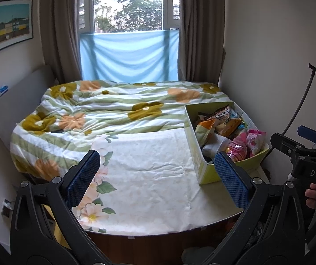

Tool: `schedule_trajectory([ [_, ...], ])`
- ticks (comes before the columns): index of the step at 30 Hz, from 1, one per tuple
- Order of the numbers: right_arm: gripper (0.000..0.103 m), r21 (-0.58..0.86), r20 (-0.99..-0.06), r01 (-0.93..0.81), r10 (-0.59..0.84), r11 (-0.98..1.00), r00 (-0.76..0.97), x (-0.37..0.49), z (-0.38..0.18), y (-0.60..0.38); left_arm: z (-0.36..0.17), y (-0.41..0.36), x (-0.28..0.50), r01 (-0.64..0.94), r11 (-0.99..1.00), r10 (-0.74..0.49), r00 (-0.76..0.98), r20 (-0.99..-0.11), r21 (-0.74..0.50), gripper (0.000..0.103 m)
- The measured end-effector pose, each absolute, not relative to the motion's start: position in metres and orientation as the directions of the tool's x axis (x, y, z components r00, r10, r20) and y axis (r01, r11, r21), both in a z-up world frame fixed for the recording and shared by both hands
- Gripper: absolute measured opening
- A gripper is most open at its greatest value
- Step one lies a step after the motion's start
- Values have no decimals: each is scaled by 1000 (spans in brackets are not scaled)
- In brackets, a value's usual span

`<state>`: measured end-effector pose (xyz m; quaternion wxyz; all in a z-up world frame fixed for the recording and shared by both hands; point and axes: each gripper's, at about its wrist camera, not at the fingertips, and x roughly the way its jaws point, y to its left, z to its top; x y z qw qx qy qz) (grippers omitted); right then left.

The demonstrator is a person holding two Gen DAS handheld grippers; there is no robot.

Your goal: Organize snacks

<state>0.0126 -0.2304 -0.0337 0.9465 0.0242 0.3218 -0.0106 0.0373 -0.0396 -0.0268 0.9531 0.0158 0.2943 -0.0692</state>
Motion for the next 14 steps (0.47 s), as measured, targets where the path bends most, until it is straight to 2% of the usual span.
schedule_trajectory([
  [6, 98, 46, -611, 39, -3, 998, 792, 14, -33, -230, -27, -39, 39, 109, 994, -83, 826, -558, 14, 102],
  [14, 98, 57, -617, 44, 0, 997, 787, 16, -34, -223, -30, -38, 43, 145, 989, -128, 827, -547, -12, 102],
])
